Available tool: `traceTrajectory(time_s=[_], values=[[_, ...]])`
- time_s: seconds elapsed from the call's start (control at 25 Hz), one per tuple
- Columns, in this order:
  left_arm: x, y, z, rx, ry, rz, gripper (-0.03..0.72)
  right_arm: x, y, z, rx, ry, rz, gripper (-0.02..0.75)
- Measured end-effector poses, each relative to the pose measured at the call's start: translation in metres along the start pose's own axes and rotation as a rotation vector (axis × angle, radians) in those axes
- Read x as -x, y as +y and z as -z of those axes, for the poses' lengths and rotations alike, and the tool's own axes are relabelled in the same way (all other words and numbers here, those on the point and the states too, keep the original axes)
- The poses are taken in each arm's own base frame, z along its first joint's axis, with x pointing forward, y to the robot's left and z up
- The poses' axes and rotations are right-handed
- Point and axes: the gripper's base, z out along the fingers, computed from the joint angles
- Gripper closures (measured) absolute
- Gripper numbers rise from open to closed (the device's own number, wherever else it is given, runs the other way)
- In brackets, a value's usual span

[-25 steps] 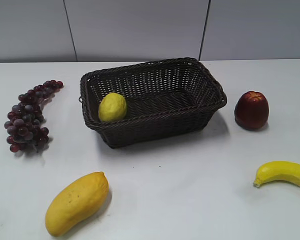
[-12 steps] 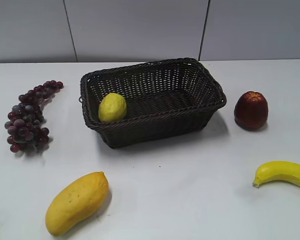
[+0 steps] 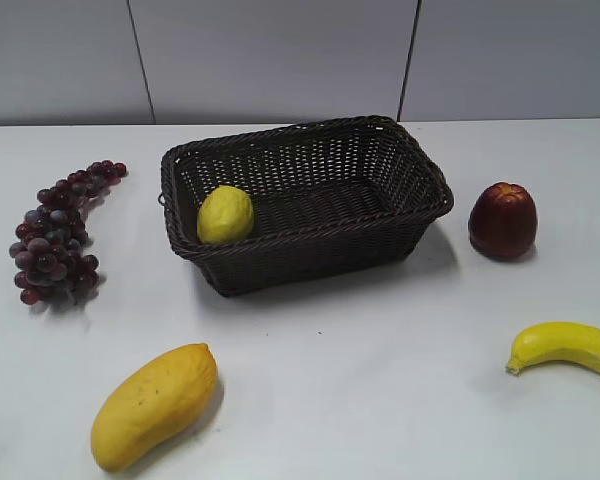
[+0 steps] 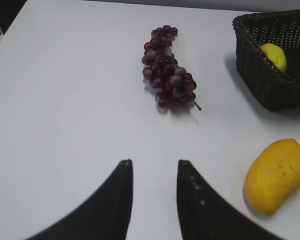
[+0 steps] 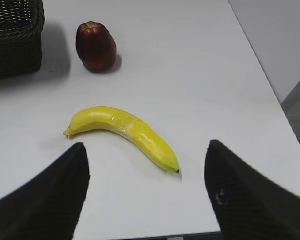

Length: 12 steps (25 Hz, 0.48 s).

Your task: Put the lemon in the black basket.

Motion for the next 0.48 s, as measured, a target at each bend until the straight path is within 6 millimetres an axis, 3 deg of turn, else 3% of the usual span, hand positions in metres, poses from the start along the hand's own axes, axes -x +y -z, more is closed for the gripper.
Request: traceTrajectory(time_s=[0.48], values=[[0.0,0.0,0.0,0.0,0.0,0.0,0.449,0.0,0.0,0.0,0.0,0.0,-0.001,0.152]])
